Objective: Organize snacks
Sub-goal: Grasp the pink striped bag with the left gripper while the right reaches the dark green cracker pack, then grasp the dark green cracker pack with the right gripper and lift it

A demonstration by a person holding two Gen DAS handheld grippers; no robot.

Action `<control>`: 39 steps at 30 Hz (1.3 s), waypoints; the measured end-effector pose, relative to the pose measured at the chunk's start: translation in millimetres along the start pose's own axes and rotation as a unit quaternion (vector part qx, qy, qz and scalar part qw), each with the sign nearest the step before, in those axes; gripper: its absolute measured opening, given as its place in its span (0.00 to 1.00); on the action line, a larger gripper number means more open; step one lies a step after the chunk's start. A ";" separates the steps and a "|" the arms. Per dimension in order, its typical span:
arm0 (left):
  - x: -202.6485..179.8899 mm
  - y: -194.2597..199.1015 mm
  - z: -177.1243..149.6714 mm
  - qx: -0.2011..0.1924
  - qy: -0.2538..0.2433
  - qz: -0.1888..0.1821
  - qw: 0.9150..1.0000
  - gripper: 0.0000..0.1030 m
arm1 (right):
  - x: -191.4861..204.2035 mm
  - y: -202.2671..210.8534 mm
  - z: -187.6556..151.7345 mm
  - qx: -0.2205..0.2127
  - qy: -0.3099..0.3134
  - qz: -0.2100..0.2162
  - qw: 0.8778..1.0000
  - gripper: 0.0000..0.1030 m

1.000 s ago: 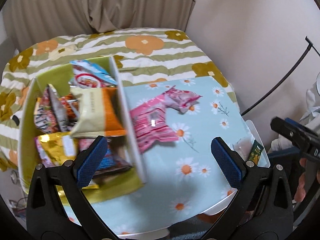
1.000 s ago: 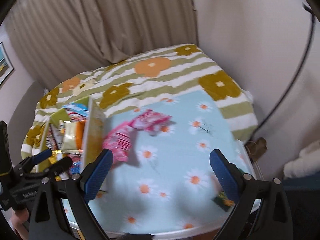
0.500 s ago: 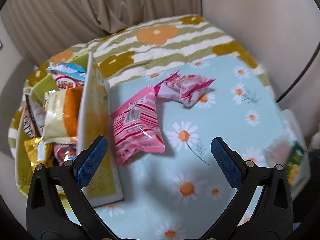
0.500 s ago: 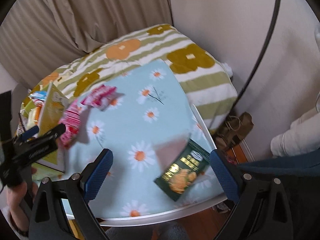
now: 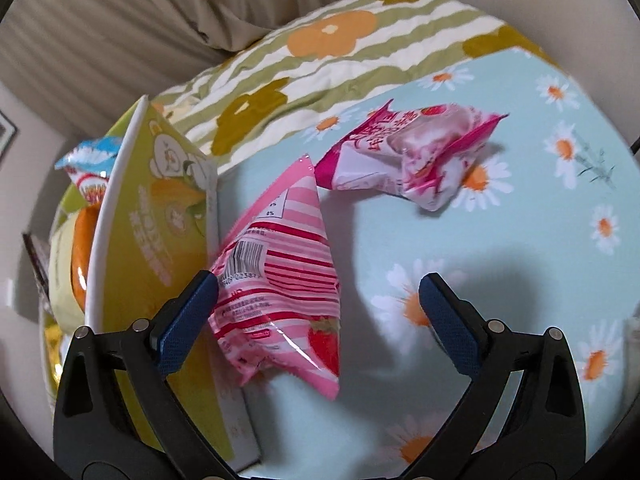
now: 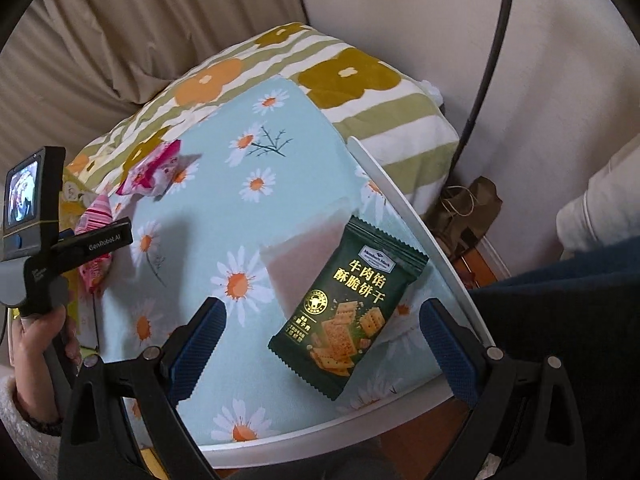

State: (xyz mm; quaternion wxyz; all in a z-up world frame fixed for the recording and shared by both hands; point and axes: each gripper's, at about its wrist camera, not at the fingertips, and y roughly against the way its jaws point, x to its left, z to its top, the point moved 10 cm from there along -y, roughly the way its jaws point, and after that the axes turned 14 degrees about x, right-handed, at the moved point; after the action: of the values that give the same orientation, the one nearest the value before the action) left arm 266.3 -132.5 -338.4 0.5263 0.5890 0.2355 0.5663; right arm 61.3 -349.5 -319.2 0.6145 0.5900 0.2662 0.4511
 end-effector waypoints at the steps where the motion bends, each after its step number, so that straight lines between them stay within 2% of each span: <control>1: 0.5 -1.3 1.4 -0.001 -0.003 0.007 1.000 0.97 | -0.8 -0.5 -0.2 -0.001 -0.001 -0.005 1.000 0.94; 3: 0.9 -4.8 4.7 0.000 -0.008 0.018 1.000 0.97 | -3.0 -1.6 -0.1 -0.003 -0.002 -0.015 1.000 0.94; 5: 2.7 -3.1 7.0 -0.003 -0.015 0.027 1.000 0.92 | -3.7 -3.0 0.6 -0.002 -0.005 -0.016 1.000 0.94; 8: 4.2 -1.0 10.5 -0.006 -0.024 0.038 0.999 0.92 | -3.6 -4.3 1.9 -0.001 -0.011 -0.014 1.000 0.94; 13: 8.9 -18.0 7.5 0.026 -0.025 0.047 0.998 0.92 | -3.1 -6.7 4.8 0.000 -0.016 -0.012 1.000 0.94; 15: 11.3 -21.4 8.1 0.025 -0.028 0.054 0.998 0.90 | -2.7 -7.0 4.5 -0.001 -0.015 -0.014 1.000 0.94; 17: 11.1 -23.9 7.8 0.024 -0.034 0.057 0.997 0.84 | -2.9 -8.5 3.0 0.001 -0.016 -0.017 1.000 0.94; 18: 11.7 -25.3 8.1 0.023 -0.039 0.063 0.997 0.79 | -4.0 -9.8 1.8 0.002 -0.017 -0.020 1.000 0.94; 19: 12.4 -26.6 8.0 0.022 -0.043 0.066 0.997 0.69 | -4.4 -10.7 0.4 0.002 -0.017 -0.022 1.000 0.94; 20: 15.1 -28.1 8.0 0.021 -0.047 0.075 0.996 0.66 | -5.4 -12.0 -0.5 0.003 -0.019 -0.025 1.000 0.94; 24: 16.7 -28.7 7.9 0.019 -0.052 0.053 0.997 0.61 | -10.3 -12.3 -4.1 -0.003 -0.027 -0.034 0.999 0.88; 26: 13.4 -26.1 6.3 0.019 -0.059 0.046 0.997 0.61 | -12.1 -14.4 -5.2 -0.002 -0.029 -0.036 0.999 0.78; 28: 8.9 -22.5 4.6 0.012 -0.068 0.038 0.997 0.61 | -15.0 -19.4 -6.7 0.004 -0.035 -0.037 0.999 0.73; 33: -5.3 -9.2 -2.4 -0.001 -0.087 0.010 0.996 0.61 | -16.1 -22.4 -5.4 -0.002 -0.037 -0.045 0.998 0.70; 39: -32.1 13.5 -17.6 -0.013 -0.111 -0.034 0.993 0.61 | -11.9 -23.5 3.5 -0.013 -0.023 -0.060 0.998 0.58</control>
State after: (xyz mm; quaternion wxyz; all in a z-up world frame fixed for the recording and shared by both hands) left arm 237.9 -158.8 -343.4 0.5756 0.6328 0.1878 0.4827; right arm 64.6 -359.2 -343.7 0.6538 0.5750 0.2817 0.4031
